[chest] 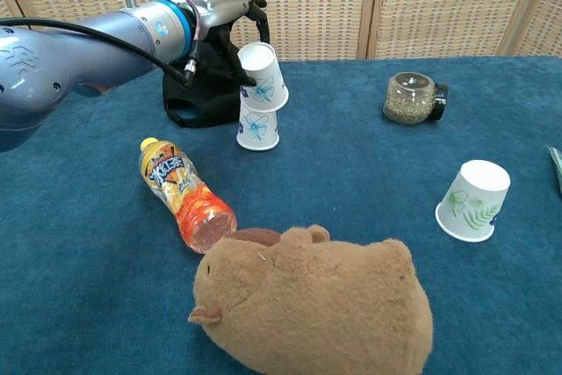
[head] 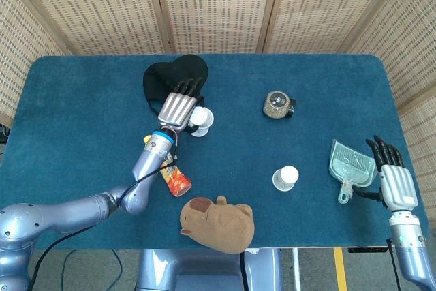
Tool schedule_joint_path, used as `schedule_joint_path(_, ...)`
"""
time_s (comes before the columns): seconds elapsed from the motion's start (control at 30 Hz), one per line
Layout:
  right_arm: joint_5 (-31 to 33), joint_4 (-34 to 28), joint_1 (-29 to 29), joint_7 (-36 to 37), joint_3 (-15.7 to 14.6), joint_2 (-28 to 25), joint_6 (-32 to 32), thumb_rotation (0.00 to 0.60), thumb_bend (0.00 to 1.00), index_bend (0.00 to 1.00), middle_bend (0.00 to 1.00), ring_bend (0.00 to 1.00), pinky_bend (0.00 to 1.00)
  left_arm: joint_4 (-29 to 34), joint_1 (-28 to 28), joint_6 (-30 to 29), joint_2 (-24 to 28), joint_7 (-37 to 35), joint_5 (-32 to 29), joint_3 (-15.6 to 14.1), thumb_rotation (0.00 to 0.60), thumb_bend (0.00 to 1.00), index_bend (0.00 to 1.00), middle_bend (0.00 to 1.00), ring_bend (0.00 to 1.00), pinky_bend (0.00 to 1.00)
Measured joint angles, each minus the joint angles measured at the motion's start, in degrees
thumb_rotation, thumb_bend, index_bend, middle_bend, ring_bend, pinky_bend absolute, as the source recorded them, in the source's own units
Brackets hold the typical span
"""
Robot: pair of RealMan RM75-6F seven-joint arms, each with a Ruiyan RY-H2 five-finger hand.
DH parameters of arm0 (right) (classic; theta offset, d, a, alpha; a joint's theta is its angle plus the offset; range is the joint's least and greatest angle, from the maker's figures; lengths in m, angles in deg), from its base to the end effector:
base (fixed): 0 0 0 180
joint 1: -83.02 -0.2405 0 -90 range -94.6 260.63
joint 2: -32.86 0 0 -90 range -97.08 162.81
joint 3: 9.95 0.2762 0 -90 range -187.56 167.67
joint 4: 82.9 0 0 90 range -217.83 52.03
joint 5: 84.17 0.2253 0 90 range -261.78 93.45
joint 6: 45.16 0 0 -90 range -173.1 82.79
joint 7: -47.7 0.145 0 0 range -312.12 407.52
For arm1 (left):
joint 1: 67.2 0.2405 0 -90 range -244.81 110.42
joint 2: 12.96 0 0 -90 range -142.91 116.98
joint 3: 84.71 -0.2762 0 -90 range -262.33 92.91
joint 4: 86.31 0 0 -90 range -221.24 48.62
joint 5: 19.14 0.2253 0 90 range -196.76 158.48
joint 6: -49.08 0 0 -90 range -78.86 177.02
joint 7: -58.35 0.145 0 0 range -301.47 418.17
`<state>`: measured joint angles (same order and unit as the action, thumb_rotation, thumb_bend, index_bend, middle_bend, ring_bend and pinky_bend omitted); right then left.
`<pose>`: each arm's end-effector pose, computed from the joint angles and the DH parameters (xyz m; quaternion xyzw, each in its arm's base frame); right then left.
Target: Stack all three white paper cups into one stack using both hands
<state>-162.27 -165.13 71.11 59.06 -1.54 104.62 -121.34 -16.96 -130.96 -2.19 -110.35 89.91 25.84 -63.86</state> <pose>-0.3510 -0.2512 0.1278 0.5403 -0.4521 0.4361 0.5599 -0.0378 0.4610 -0.0387 -0.7254 -0.3241 -0.3947 0.4615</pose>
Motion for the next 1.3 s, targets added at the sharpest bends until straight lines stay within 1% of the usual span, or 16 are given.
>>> schedule_joint_path(0.03,0.1,0.0,0.0,-0.1,0.0,0.0,0.1,0.6,0.09,0.07,0.0,0.0,0.0,-0.1,-0.1,0.3,0.1,0.3,-0.5,-0.1,0.6,0.23,0.4,0.0,0.0,0.07)
schedule_joint_path(0.1,0.3,0.1,0.0,-0.3,0.1,0.1,0.3,0.6,0.09,0.07,0.0,0.0,0.0,-0.4,-0.3,1.0,0.3,0.8,-1.6,-0.2,0.6,0.22,0.36,0.0,0.0,0.06)
schedule_joint_path(0.17,0.3,0.0,-0.1,-0.3,0.1,0.1,0.5,0.6,0.09,0.07,0.0,0.0,0.0,-0.6,-0.5,1.5,0.4,1.3,-2.7,-0.4,0.6,0.21,0.23,0.0,0.0,0.04)
schedule_joint_path(0.23,0.3,0.0,-0.2,-0.5,0.1,0.1,0.6,0.6,0.09,0.07,0.0,0.0,0.0,-0.9,-0.6,1.8,0.4,1.4,-3.5,-0.6,0.6,0.19,0.14,0.0,0.0,0.03)
schedule_joint_path(0.3,0.2,0.0,-0.2,-0.6,0.0,0.2,0.7,0.6,0.09,0.07,0.0,0.0,0.0,-1.2,-0.6,2.2,0.3,1.2,-4.0,-0.7,0.6,0.19,0.09,0.0,0.0,0.02)
schedule_joint_path(0.37,0.3,0.0,-0.2,-0.7,0.0,0.2,0.7,0.6,0.09,0.07,0.0,0.0,0.0,-1.3,-0.6,2.3,0.2,0.8,-4.0,-0.8,0.6,0.18,0.07,0.0,0.0,0.02)
schedule_joint_path(0.47,0.3,-0.1,-0.3,-0.9,-0.1,0.2,0.9,0.6,0.09,0.08,0.0,0.0,0.0,-1.2,-0.4,1.9,0.2,0.1,-3.3,-1.0,0.6,0.18,0.07,0.0,0.0,0.02)
schedule_joint_path(0.6,0.1,-0.1,-0.3,-1.2,-0.2,0.2,1.1,0.6,0.09,0.08,0.0,0.0,0.0,0.8,0.4,1.1,0.9,-1.0,-2.2,-1.4,0.6,0.18,0.07,0.0,0.0,0.02)
schedule_joint_path(0.73,-0.1,-0.2,-0.4,-1.5,-0.5,0.3,1.4,0.6,0.09,0.08,0.0,0.0,0.0,5.7,2.5,-0.9,3.0,-1.9,-0.6,-2.4,0.6,0.18,0.07,0.0,0.0,0.02)
schedule_joint_path(0.83,-0.3,-0.4,-0.5,-1.9,-0.7,0.5,1.5,0.6,0.09,0.08,0.0,0.0,0.0,11.2,5.3,-3.8,5.7,-2.7,1.3,-3.9,0.6,0.18,0.07,0.0,0.0,0.02)
schedule_joint_path(0.93,-0.7,-0.6,-0.5,-2.4,-0.8,0.6,1.3,0.6,0.09,0.08,0.0,0.0,0.0,17.7,9.2,-7.6,9.1,-3.7,3.5,-5.9,0.6,0.18,0.07,0.0,0.0,0.02)
schedule_joint_path(1.03,-1.1,-1.0,-0.5,-3.1,-0.9,0.7,0.9,0.6,0.09,0.08,0.0,0.0,0.0,24.1,14.3,-12.9,13.2,-4.7,6.7,-8.9,0.6,0.18,0.07,0.0,0.0,0.02)
schedule_joint_path(1.17,-1.7,-1.5,-0.5,-4.4,-1.2,0.8,0.5,0.6,0.09,0.08,0.0,0.0,0.0,30.3,22.0,-21.0,18.7,-5.8,13.1,-14.2,0.6,0.18,0.07,0.0,0.0,0.02)
schedule_joint_path(1.3,-3.0,-2.5,-0.5,-6.8,-1.8,1.1,-0.4,0.6,0.09,0.08,0.0,0.0,0.0,33.6,29.6,-28.2,22.2,-8.1,19.4,-20.1,0.6,0.18,0.07,0.0,0.0,0.02)
